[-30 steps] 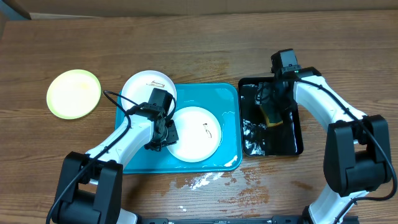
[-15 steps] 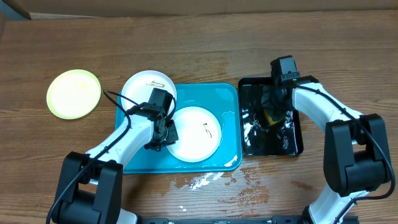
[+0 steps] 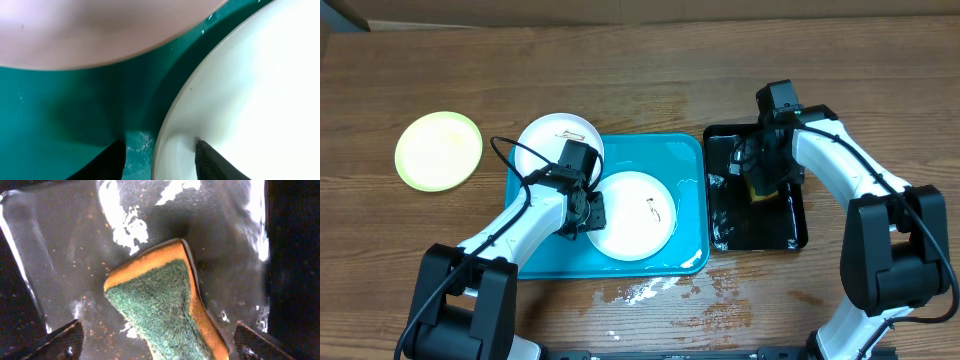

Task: Clean dirty plates on tray and stack at the side

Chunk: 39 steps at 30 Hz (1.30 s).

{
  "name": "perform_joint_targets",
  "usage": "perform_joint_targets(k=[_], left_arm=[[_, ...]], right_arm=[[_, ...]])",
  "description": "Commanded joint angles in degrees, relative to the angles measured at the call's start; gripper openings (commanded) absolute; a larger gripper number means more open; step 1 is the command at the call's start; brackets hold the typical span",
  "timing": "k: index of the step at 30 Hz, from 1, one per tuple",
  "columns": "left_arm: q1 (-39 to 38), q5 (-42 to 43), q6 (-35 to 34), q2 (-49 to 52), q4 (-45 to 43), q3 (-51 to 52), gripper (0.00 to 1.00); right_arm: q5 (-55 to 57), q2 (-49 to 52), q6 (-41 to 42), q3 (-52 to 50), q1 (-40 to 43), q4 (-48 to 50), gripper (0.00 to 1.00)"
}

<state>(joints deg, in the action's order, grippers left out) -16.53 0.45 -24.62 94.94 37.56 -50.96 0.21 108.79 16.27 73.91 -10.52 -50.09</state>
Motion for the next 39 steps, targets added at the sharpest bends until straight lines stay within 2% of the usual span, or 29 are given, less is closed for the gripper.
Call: perform_joint_targets(k=[1,4,7,10,12,13,14,19,20,21,23,24,25,26,27,28,29,30,31,32,33,34,39], left_arm=[[-0.4,-0.9,1.9,0.3,-0.5,0.2,0.45],[-0.4,0.7,2.0,0.3,-0.3,0.2,0.39],[-0.4,1.7,2.0,0.3,-0.3,0.2,0.38],[-0.4,1.7,1.9,0.3,0.4,0.2,0.26],[-0.4,2.0,1.9,0.3,1.3,0.2,0.12],[-0.4,1.9,2.0,0.3,1.4,0.2,0.08],[-0.4,1.6,2.0,0.3,1.3,0.2,0.05],[-0.3,-1.1,2.0,0.3,-0.8,0.2,0.04],[-0.4,-1.0,2.0,0.3,-1.0,0.2,0.04],[-0.4,-1.0,2.0,0.3,-1.2,0.2,0.04],[-0.4,-1.0,1.9,0.3,-1.2,0.2,0.05],[-0.4,-1.0,2.0,0.3,-1.2,0.2,0.05],[-0.4,-1.0,2.0,0.3,-1.2,0.2,0.05],[-0.4,-1.1,2.0,0.3,-1.2,0.2,0.05],[-0.4,-1.0,2.0,0.3,-1.2,0.2,0.05],[-0.4,-1.0,2.0,0.3,-1.2,0.2,0.05],[-0.4,-1.0,2.0,0.3,-1.2,0.2,0.05],[-0.4,-1.0,1.9,0.3,-1.2,0.2,0.05],[-0.4,-1.0,1.9,0.3,-1.2,0.2,0.05],[-0.4,-1.0,1.9,0.3,-1.2,0.2,0.05],[-0.4,-1.0,1.9,0.3,-1.2,0.2,0.05],[-0.4,-1.0,1.9,0.3,-1.1,0.2,0.05],[-0.4,-1.0,2.0,0.3,-0.6,0.2,0.06]], right_arm=[[-0.2,-1.0,-0.2,-2.9,0.2,1.3,0.99],[-0.2,-1.0,-0.2,-4.7,0.2,2.4,0.97],[-0.3,-1.0,-0.2,-5.4,0.2,3.1,0.89],[-0.5,-1.0,-0.2,-5.4,0.2,3.1,0.88],[-1.5,-1.0,-0.1,-5.4,0.1,2.5,0.87],[-1.7,-1.0,-0.1,-5.4,0.1,2.1,0.83],[-1.6,-1.0,-0.2,-5.4,0.1,1.8,0.75],[-1.6,-1.0,-0.1,-5.4,0.1,1.7,0.13],[-1.6,-1.0,-0.1,-5.4,0.1,1.7,0.11],[-1.6,-1.0,-0.2,-5.4,0.1,1.7,0.22],[-1.6,-1.0,-0.1,-5.4,0.1,1.8,0.76],[-1.6,-1.0,-0.1,-5.4,0.1,1.7,0.75],[-1.6,-1.0,-0.2,-5.4,0.1,1.5,0.63],[-1.6,-1.0,-0.2,-5.4,0.1,1.4,0.30],[-1.6,-1.0,-0.1,-5.4,0.1,1.3,0.06],[-1.6,-1.0,-0.1,-5.4,0.1,1.3,0.04],[-1.6,-1.0,-0.1,-5.4,0.1,1.3,0.11],[-1.6,-1.0,-0.1,-5.4,0.1,1.3,0.48],[-1.6,-1.0,-0.2,-5.4,0.1,1.4,0.71],[-1.6,-1.0,-0.2,-5.3,0.1,1.6,0.79],[-1.6,-1.0,-0.2,-5.1,0.2,1.8,0.86],[-1.5,-1.0,-0.2,-4.7,0.3,2.0,0.89],[-0.8,-1.0,-0.2,-2.9,0.7,5.8,0.89]])
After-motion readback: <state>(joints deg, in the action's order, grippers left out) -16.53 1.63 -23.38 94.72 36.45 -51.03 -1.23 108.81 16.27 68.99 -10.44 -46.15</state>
